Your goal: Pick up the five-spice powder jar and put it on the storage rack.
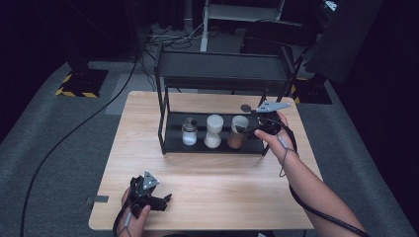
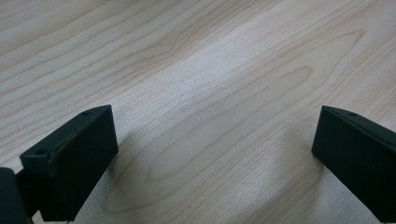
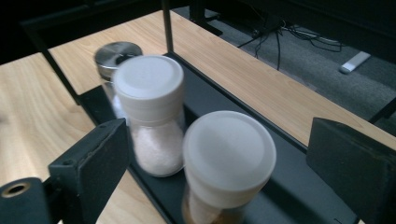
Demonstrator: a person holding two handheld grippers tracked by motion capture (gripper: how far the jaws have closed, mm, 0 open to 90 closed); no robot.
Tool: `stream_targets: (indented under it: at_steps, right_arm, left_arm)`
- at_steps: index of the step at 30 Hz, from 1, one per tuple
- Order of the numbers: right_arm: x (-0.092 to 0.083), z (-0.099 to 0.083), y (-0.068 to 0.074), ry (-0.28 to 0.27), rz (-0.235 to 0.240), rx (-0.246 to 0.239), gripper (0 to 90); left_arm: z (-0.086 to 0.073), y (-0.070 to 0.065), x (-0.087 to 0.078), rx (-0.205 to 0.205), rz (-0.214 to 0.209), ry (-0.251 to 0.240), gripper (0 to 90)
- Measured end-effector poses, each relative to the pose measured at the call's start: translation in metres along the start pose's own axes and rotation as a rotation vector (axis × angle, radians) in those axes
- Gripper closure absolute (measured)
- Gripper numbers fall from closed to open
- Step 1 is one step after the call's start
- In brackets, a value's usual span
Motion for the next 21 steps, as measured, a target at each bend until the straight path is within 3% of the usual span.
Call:
stream_targets:
  at_steps: [10, 21]
  right_arm:
    - [-0.028, -0.002, 0.003, -0.009, 0.021, -0.004, 5.5]
    - [-0.053, -0.017, 0.005, 0.007, 0.050, 0.004, 1.7]
  left_arm:
    - [0.000, 0.000, 0.000, 0.001, 0.000, 0.000, 0.0]
    - [0.000, 0.000, 0.000, 0.001, 0.000, 0.001, 0.0]
Point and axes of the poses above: each handheld gripper's, and its own axes: x roughly forward along the jaws, z roughly out of its top, y roughly to its left, the point moved 7 cm from there along x, roughly forward along the jaws, and after that the axes turned 13 degrees about -z, right-handed, at the moved point
